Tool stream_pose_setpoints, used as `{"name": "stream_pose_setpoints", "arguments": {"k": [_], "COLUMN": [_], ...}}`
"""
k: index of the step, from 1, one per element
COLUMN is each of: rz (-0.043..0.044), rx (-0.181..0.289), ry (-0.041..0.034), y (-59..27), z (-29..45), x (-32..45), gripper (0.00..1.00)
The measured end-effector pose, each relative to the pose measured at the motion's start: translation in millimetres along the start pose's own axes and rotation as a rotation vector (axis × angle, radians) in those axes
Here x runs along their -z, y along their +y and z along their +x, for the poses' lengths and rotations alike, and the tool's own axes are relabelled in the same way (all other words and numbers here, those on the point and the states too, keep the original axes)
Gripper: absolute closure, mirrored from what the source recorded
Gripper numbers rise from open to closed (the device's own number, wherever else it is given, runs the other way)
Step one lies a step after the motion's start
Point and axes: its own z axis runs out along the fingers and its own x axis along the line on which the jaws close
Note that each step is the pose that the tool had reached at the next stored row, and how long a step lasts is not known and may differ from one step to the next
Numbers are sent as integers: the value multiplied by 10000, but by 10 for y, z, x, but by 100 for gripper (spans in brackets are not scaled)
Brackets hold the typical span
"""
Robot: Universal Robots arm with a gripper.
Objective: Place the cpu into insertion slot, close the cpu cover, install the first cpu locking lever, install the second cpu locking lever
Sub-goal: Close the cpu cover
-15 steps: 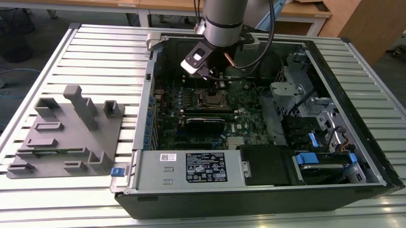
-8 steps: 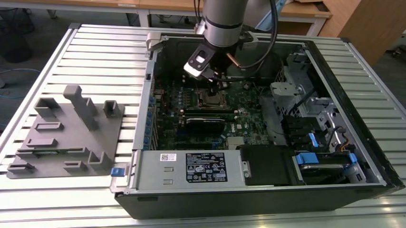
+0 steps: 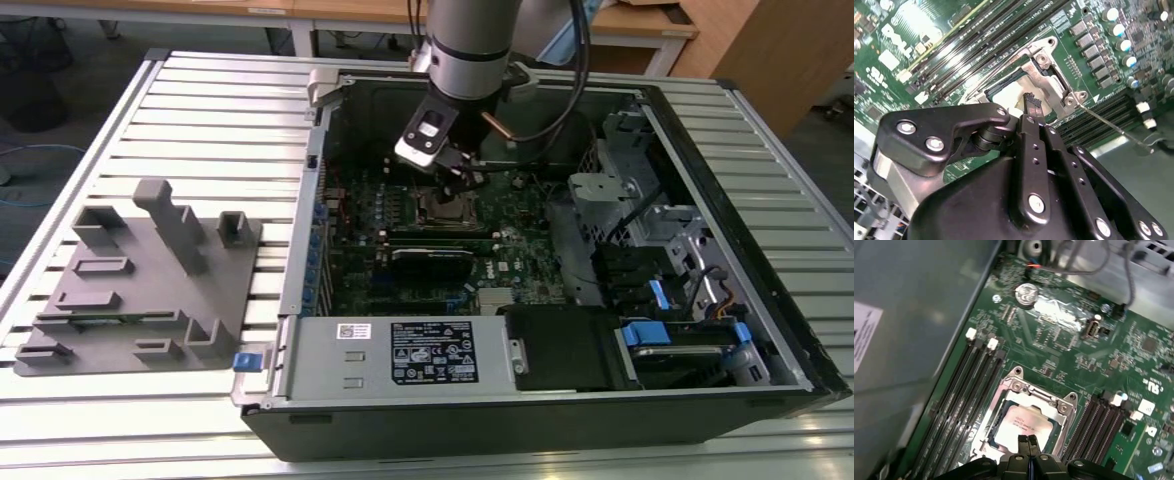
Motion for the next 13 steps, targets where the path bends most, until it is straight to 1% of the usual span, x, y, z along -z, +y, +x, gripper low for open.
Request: {"name": "stream_pose_setpoints", "arguments": {"k": [13], "rz": [-14], "rx": [2364], "ry": [17], "y": [0], "z": [0], "x": [-14], "gripper": [89]}}
